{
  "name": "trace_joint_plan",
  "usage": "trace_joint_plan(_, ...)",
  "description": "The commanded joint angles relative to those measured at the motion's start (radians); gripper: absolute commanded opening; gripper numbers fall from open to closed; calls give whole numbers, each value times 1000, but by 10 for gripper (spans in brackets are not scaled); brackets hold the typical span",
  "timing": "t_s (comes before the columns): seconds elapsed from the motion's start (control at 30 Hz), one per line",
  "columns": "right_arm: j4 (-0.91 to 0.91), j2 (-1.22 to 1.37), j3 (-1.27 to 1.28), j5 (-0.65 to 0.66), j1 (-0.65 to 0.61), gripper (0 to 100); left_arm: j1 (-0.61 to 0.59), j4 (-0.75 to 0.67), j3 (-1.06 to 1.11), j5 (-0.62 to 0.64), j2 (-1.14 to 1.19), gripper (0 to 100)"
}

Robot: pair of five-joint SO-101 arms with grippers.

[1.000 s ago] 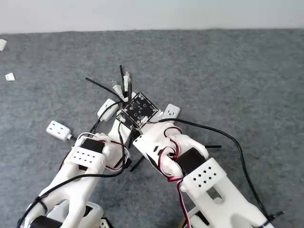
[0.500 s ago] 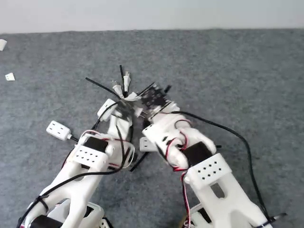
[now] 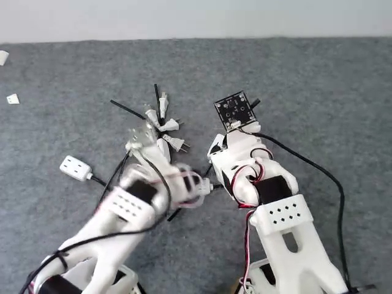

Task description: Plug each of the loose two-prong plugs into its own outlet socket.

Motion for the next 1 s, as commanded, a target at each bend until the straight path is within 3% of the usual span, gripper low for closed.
trace_joint_plan(0.0, 2, -5, -68, -11, 7, 9, 81, -140, 53, 71, -3, 225)
trace_joint_plan(0.27, 2, -5, -69, -6, 7, 9, 71, -227, 108, 101, 18, 225)
trace_joint_plan(0.4, 1, -5, -69, -5, 4, 9, 68, -235, 19, 103, 216, 225)
trace_joint_plan(0.5, 1, -5, -69, -5, 7, 9, 66, -146, -99, 138, 341, 225)
trace_joint_plan(0.97, -19, 5, -69, 23, 5, 9, 43, -164, -117, 137, 354, 203)
